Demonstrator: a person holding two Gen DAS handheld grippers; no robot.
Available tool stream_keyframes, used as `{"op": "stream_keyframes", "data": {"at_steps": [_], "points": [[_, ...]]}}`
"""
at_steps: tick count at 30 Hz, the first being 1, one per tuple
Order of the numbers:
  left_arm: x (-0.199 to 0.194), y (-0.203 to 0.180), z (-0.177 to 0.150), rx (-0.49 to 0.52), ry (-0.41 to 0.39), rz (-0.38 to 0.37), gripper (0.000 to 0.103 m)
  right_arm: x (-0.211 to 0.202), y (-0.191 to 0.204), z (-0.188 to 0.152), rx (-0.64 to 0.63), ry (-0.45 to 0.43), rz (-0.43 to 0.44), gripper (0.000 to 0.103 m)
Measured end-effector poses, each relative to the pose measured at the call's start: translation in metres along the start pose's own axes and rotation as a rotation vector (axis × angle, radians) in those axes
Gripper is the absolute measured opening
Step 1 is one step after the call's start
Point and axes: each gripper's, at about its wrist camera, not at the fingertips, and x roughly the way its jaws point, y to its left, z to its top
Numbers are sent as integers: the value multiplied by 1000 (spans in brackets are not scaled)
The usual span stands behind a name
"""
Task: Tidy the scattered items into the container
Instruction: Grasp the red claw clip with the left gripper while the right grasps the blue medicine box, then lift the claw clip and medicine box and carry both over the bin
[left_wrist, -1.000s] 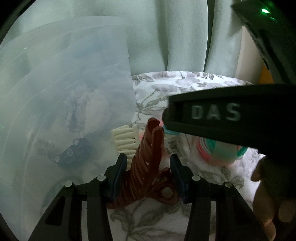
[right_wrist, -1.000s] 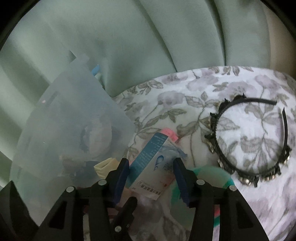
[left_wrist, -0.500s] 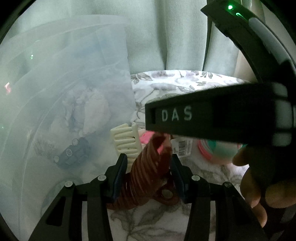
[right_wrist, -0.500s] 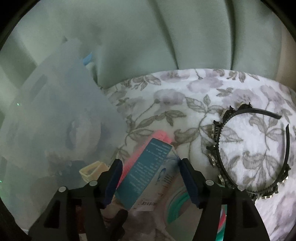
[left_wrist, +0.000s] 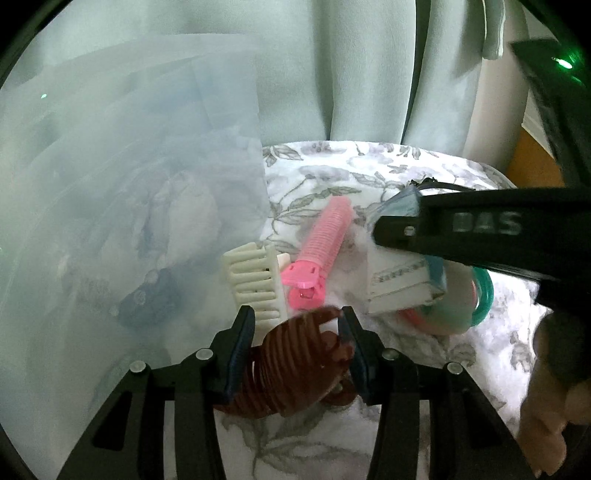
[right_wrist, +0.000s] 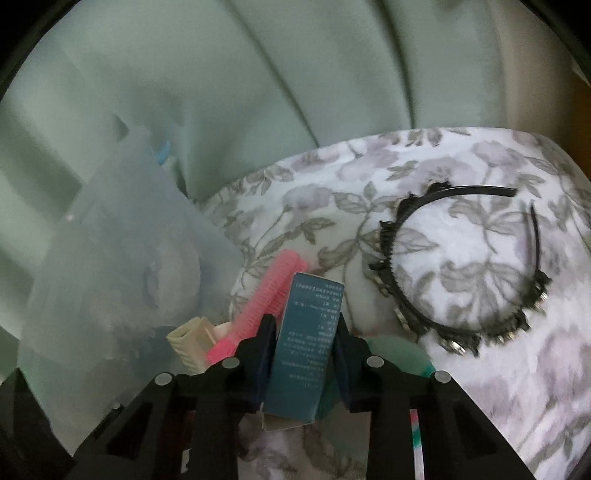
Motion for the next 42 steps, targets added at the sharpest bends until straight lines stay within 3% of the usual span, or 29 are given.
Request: {"op": "stream_keyframes", "data": {"at_steps": [1, 2, 7, 29, 42], "points": [[0, 1, 1, 0, -1, -2, 33, -4, -1, -2, 13, -7, 9, 30], [0, 1, 1, 0, 1, 3, 27, -8, -2, -5, 27, -15, 17, 30], [-14, 8, -4, -26, 16, -11, 19, -24, -5, -17, 89, -43, 35, 29], [-60, 6, 0, -13, -29, -113, 11, -102, -6, -44, 171, -155, 43, 28], [-136, 12, 18, -8, -171, -152, 10, -170, 23, -44, 149, -275, 51, 28]]}}
